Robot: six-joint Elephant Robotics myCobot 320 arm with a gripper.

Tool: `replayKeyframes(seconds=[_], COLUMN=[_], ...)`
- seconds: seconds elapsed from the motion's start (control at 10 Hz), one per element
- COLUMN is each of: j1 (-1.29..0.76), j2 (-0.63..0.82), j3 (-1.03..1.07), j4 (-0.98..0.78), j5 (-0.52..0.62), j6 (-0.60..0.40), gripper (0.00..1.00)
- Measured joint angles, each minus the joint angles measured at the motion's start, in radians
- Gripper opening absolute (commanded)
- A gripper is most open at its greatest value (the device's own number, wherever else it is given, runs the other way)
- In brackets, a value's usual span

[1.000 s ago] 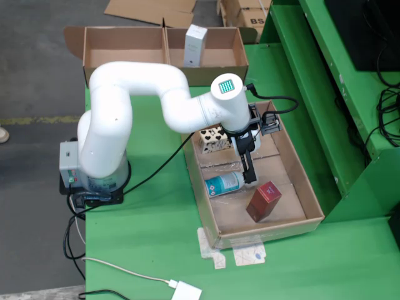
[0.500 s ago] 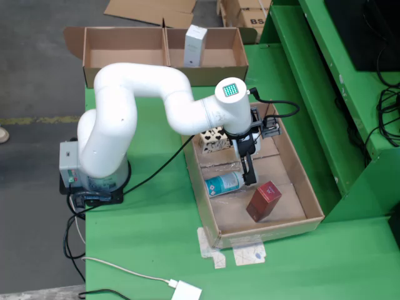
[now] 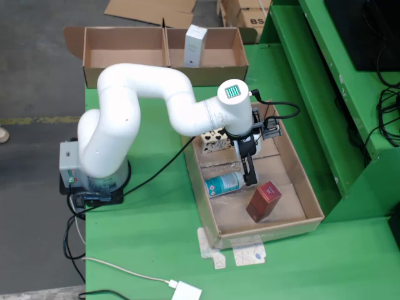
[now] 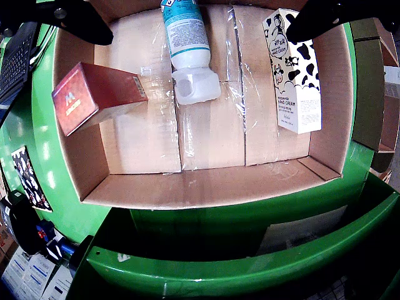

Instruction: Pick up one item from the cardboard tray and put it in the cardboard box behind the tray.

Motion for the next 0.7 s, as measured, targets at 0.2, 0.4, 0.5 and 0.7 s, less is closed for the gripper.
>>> replayKeyframes(seconds=[0.2, 0.4, 0.5, 0.7], j1=[0.002, 0.002, 0.002, 0.000], j2=[-0.012, -0.015, -0.029, -0.055], j3=[0.000, 0.000, -0.029, -0.023], j4=[0.008, 0.011, 0.043, 0.061], j5=[0.000, 0.000, 0.000, -0.002], j6=[0.000, 0.000, 0.000, 0.000], gripper=[1.00, 1.00, 1.00, 1.00])
